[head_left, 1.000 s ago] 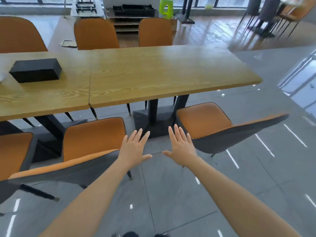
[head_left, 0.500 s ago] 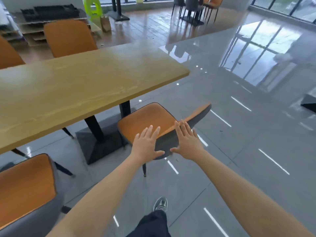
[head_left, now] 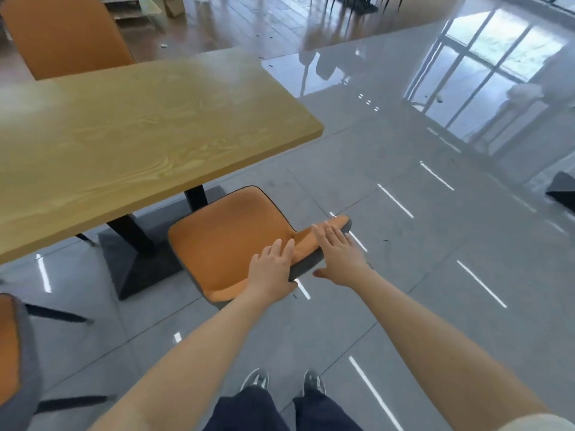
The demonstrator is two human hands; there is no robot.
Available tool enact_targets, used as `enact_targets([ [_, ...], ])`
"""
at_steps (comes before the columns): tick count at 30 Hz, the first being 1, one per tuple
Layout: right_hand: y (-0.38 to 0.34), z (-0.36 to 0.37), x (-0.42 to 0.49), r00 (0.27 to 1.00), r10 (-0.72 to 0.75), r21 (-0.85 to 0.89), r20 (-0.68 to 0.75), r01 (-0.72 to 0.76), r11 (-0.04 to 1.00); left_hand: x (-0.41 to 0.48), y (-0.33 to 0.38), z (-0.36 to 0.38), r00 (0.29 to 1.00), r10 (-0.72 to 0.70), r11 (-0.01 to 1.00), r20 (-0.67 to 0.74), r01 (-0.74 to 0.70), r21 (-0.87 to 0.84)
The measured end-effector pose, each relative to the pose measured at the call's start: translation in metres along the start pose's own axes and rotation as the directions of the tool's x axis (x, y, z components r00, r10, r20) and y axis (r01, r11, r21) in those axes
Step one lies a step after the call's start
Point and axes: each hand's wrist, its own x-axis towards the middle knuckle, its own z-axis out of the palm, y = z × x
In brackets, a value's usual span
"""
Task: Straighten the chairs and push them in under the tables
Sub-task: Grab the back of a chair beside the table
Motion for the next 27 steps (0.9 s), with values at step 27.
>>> enact_targets([
  [27, 0.001, 0.031, 0.01, 0.838, -0.535, -0.192, 0.111, 0.546, 0.816, -0.078, -0.019, 0.045, 0.935, -0.351, 0.935, -0.044, 0.353, 0.044],
])
